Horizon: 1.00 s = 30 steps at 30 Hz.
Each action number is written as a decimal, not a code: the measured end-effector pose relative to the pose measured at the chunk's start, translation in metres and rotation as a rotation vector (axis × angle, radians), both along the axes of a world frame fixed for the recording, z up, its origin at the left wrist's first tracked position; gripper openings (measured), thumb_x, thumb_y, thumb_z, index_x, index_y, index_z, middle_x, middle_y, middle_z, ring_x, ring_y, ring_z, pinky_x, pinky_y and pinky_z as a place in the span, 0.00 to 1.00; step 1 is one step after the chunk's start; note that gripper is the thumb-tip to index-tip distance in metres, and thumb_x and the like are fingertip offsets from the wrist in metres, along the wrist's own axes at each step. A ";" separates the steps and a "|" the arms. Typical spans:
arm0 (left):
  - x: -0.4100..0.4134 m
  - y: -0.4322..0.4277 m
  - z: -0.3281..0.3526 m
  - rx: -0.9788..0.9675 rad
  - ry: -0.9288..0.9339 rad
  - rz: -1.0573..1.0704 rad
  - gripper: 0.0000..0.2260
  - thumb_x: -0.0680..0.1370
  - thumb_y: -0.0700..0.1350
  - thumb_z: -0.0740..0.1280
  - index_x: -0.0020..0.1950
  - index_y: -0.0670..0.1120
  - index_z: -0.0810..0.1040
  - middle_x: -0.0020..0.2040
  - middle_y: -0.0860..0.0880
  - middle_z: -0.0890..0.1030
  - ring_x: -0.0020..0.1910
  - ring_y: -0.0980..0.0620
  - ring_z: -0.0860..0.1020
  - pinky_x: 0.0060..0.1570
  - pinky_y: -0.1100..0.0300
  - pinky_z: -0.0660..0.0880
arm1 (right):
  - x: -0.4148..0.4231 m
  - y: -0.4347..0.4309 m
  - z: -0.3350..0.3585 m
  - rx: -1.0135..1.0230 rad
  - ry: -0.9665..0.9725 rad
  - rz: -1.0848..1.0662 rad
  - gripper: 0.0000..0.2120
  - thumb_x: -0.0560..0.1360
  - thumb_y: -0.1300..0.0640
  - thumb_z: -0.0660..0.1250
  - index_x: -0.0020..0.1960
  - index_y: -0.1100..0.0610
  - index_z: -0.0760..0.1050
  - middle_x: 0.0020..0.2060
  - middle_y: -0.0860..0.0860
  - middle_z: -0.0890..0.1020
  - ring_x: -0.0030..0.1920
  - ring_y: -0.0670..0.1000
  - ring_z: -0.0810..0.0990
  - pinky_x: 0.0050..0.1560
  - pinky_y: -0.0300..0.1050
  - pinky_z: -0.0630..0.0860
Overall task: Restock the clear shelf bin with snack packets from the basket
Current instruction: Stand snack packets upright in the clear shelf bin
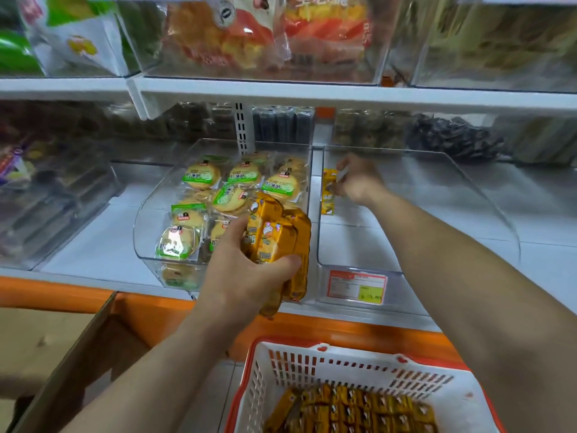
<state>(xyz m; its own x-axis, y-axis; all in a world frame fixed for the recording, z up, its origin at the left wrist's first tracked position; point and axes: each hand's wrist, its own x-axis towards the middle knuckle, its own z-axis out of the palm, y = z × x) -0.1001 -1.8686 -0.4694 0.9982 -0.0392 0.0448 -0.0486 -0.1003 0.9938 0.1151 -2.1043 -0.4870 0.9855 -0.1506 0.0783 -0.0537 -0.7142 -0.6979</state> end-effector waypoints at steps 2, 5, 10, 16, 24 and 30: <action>-0.001 -0.002 0.001 -0.007 0.003 0.002 0.25 0.71 0.40 0.79 0.65 0.51 0.75 0.44 0.53 0.87 0.42 0.54 0.86 0.37 0.63 0.82 | 0.000 0.002 -0.001 -0.039 -0.021 -0.017 0.18 0.68 0.60 0.78 0.50 0.52 0.72 0.48 0.56 0.81 0.47 0.57 0.81 0.43 0.44 0.74; -0.005 -0.003 0.002 -0.007 -0.003 0.001 0.25 0.70 0.40 0.79 0.64 0.51 0.75 0.44 0.53 0.86 0.41 0.54 0.86 0.36 0.64 0.81 | 0.001 0.001 -0.006 -0.052 0.016 0.005 0.18 0.71 0.58 0.76 0.56 0.53 0.73 0.51 0.57 0.82 0.49 0.56 0.81 0.43 0.42 0.72; -0.006 0.000 0.002 -0.027 0.005 -0.004 0.23 0.71 0.40 0.78 0.63 0.51 0.75 0.44 0.52 0.86 0.41 0.53 0.86 0.36 0.64 0.81 | -0.019 0.003 0.007 -0.077 0.046 0.017 0.26 0.74 0.54 0.73 0.69 0.56 0.71 0.57 0.55 0.80 0.56 0.56 0.80 0.53 0.41 0.72; -0.009 -0.006 0.000 -0.131 0.074 -0.038 0.19 0.72 0.43 0.79 0.58 0.54 0.77 0.43 0.52 0.87 0.41 0.51 0.87 0.35 0.60 0.82 | -0.145 0.018 0.039 0.282 -0.113 0.209 0.09 0.74 0.57 0.72 0.53 0.49 0.79 0.44 0.48 0.84 0.47 0.50 0.84 0.50 0.50 0.81; -0.029 -0.027 0.009 -0.223 0.175 -0.117 0.24 0.65 0.50 0.78 0.59 0.45 0.82 0.49 0.42 0.87 0.49 0.39 0.86 0.48 0.43 0.83 | -0.264 0.036 0.041 0.791 0.128 0.360 0.22 0.77 0.53 0.69 0.70 0.45 0.72 0.52 0.54 0.84 0.47 0.58 0.86 0.45 0.53 0.83; -0.042 -0.034 0.014 -0.244 0.203 -0.192 0.09 0.71 0.48 0.79 0.50 0.48 0.86 0.45 0.44 0.88 0.41 0.44 0.87 0.35 0.54 0.82 | -0.284 0.016 0.048 0.987 0.210 0.395 0.26 0.72 0.64 0.72 0.68 0.53 0.74 0.47 0.57 0.84 0.44 0.59 0.86 0.42 0.49 0.82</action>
<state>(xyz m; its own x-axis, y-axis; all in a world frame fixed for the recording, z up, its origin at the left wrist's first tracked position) -0.1419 -1.9023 -0.4555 0.9632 -0.2395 -0.1221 0.1570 0.1323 0.9787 -0.1686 -2.0884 -0.4390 0.9577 0.2765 -0.0791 -0.1284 0.1649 -0.9779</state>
